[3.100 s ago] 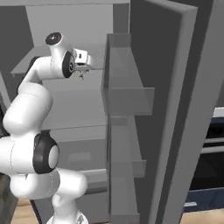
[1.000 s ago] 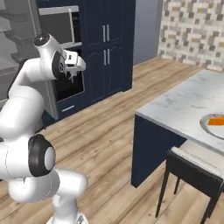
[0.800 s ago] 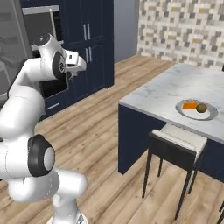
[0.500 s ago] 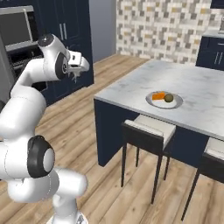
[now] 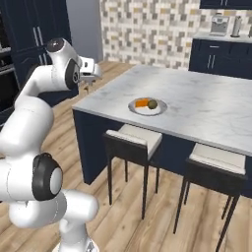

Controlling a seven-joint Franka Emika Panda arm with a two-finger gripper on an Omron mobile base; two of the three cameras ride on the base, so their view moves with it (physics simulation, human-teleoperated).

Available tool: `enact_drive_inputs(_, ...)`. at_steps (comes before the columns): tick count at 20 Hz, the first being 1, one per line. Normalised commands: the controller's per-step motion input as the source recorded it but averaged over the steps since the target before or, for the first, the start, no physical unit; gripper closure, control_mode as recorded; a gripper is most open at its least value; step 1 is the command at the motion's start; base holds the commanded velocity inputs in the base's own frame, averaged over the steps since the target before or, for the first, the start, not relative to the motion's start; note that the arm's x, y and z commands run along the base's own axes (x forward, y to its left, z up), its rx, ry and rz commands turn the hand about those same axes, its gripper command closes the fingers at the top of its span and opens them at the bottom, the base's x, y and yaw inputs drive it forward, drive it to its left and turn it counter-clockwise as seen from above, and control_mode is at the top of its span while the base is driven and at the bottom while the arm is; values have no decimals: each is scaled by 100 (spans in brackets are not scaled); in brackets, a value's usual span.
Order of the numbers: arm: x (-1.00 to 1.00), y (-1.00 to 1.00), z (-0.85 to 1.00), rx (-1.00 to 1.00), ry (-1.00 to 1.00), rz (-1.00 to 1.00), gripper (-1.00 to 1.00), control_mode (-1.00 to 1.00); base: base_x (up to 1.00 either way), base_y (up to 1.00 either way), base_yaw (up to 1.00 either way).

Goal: Take the cheese, fish, and potato from the fridge and place them on the plate on the dining counter to create an appetizer plate.

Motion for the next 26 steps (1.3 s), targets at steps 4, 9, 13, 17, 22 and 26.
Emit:
enact_drive_inputs(4,0,0,0,0,0,0,100,100,77,0,-33)
enact_drive_inputs(9,0,0,0,0,0,0,100,100,93,20,-41)
enact_drive_inputs(13,0,0,0,0,0,0,100,100,99,64,-47)
enact_drive_inputs(17,0,0,0,0,0,0,100,100,78,81,-47)
enact_drive_inputs(22,0,0,0,0,0,0,100,100,61,60,-37)
enact_drive_inputs(26,31,5,0,0,0,-6,100,-100,0,0,0)
